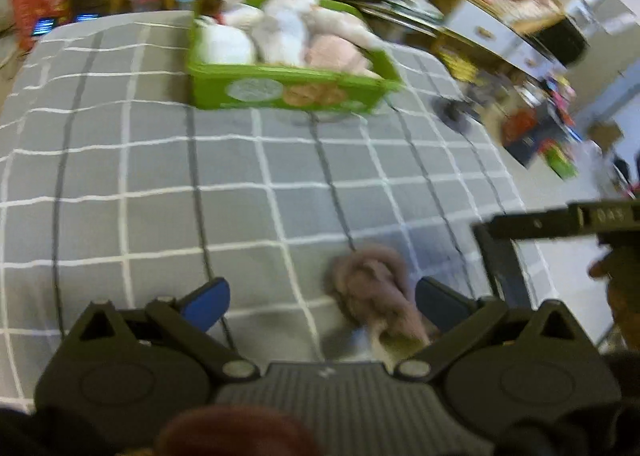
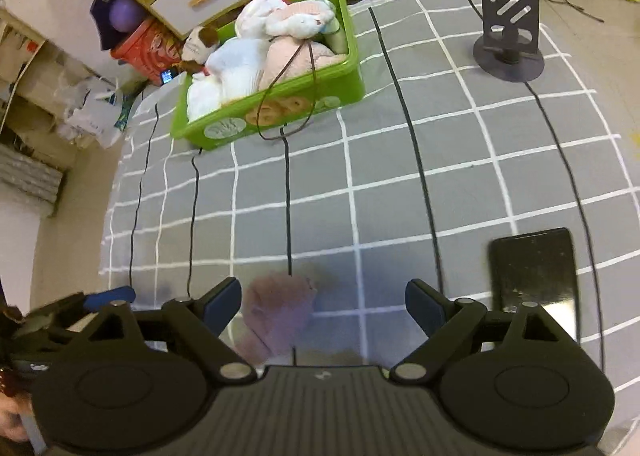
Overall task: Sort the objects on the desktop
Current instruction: 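Withdraw both tools from the bin toward the last plush toys, then grasp the mauve plush with the left tool while the right tool grasps the burger plush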
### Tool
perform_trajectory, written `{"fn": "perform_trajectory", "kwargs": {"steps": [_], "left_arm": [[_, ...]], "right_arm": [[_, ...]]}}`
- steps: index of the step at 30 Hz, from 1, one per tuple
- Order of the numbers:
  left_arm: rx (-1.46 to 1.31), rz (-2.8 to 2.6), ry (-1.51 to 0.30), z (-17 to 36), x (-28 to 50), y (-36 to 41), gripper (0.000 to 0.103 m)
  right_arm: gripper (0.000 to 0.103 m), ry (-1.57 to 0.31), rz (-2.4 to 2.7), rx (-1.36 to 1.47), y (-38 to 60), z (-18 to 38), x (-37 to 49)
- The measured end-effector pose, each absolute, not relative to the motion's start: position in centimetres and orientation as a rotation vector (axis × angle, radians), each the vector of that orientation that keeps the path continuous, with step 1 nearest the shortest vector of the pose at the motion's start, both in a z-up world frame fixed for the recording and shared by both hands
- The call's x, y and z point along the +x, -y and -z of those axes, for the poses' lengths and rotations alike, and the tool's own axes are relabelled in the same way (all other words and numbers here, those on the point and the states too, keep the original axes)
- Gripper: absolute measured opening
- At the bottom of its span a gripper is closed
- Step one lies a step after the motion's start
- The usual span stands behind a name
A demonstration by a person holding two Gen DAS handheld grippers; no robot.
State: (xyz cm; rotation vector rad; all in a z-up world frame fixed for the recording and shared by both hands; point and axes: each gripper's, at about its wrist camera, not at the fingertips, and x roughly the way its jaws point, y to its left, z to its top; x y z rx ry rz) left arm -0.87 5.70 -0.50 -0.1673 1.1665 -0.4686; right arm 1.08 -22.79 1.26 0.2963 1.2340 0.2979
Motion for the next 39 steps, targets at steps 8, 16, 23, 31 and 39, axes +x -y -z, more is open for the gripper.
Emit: {"fn": "perform_trajectory", "kwargs": {"steps": [8, 16, 23, 31, 39], "left_arm": [[-0.181, 0.588, -1.203, 1.3, -2.2, -3.1, 0.102], [-0.123, 0.56, -1.191, 2.9, -1.8, -1.2, 0.102], [-0.078, 0.547, -1.212, 4.3, -1.2, 1.4, 0.098], [-0.028, 0.556, -1.202, 5.0, -0.9, 3.9, 0.08], [0.074, 0.516, -1.178, 5.5, -0.8, 5.6, 0.072]], "right_arm": [[0.09, -1.3, -0.375, 0.267, 23.5, 0.2, -1.1], [0.09, -1.444, -0.423, 0.27, 23.2, 4.1, -2.7], [0.09, -1.456, -0.406, 0.186, 23.4, 5.1, -3.1], [0.09, -1.455, -0.414, 0.048, 22.7, 6.2, -4.5], [0.08, -1.46, -0.459, -0.059, 21.6, 7.4, -6.2]]}}
